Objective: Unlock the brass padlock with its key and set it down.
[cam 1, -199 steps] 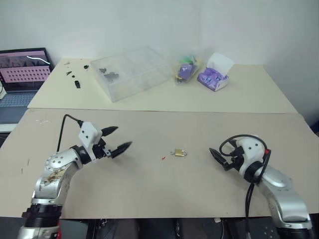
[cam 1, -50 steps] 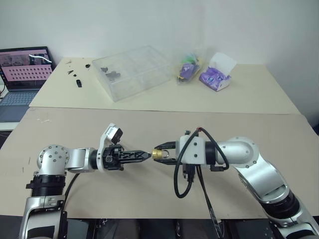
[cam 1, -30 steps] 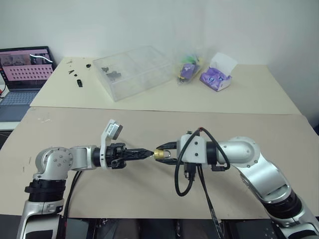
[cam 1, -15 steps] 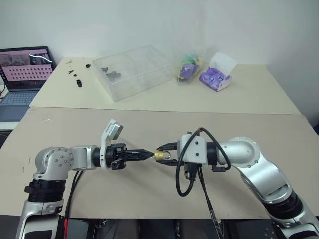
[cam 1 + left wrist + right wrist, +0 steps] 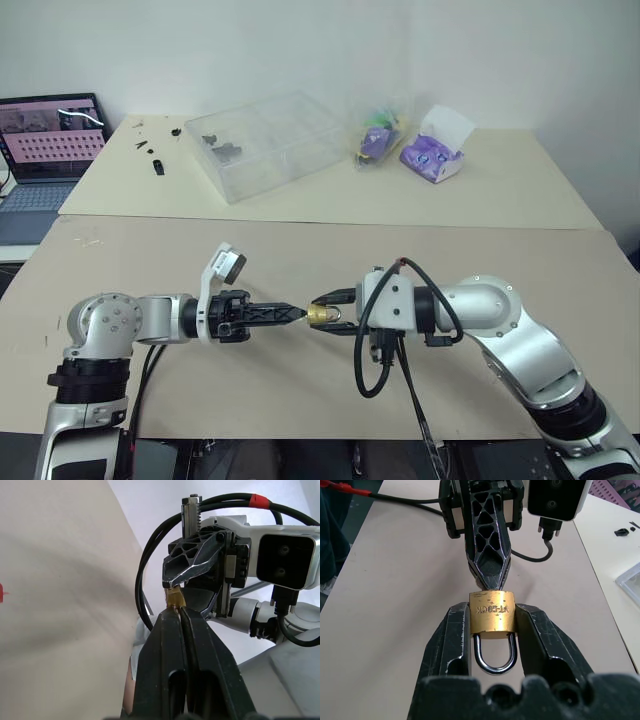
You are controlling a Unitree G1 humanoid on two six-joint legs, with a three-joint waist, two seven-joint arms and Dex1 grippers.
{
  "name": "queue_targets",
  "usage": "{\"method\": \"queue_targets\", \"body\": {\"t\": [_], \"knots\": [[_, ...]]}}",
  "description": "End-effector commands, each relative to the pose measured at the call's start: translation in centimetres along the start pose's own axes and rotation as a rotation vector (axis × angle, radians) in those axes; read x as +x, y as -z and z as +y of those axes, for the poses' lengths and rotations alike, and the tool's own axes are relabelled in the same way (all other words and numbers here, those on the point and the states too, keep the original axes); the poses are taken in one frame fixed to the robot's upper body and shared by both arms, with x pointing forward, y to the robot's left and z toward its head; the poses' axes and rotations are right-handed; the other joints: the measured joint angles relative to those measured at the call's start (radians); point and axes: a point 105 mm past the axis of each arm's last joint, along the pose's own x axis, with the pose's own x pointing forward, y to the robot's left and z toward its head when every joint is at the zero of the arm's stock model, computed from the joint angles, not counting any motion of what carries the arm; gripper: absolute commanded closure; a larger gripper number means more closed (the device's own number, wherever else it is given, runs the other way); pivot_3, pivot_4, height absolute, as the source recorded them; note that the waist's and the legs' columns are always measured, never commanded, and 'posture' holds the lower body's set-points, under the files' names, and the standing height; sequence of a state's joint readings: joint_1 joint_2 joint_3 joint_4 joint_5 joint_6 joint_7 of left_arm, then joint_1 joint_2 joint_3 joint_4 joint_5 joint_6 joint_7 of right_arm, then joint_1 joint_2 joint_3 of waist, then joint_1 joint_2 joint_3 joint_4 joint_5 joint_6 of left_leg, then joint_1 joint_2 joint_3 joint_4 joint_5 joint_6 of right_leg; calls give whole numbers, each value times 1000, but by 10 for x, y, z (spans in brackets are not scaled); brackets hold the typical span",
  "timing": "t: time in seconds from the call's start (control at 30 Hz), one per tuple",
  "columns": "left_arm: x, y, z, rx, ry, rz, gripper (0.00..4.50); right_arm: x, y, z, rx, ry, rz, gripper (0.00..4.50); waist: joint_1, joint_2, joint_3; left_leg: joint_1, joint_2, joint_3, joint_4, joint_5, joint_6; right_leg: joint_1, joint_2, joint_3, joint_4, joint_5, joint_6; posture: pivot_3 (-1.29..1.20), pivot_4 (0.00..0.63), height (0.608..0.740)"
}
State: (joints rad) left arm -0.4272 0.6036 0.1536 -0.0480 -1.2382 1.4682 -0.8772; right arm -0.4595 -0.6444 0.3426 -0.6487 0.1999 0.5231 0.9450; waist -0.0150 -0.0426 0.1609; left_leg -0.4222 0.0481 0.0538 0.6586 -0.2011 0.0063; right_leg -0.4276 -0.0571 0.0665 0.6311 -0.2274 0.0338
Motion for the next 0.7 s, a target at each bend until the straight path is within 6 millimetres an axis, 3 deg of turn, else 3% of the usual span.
{"method": "queue_targets", "body": {"t": [0.03, 0.7], "knots": [[5, -4, -16, 69, 75, 0, 4414, -2, -6, -4, -39, 19, -11, 3600, 0, 0, 0, 0, 0, 0, 0, 0, 0, 0, 0, 0, 0, 0, 0, 0, 150, 740], [21, -11, -4, 403, -88, -10, 4414, -4, -8, -4, 3, 9, -42, 3600, 1, 0, 0, 0, 0, 0, 0, 0, 0, 0, 0, 0, -1, -1, -1, 0, 150, 740]]}}
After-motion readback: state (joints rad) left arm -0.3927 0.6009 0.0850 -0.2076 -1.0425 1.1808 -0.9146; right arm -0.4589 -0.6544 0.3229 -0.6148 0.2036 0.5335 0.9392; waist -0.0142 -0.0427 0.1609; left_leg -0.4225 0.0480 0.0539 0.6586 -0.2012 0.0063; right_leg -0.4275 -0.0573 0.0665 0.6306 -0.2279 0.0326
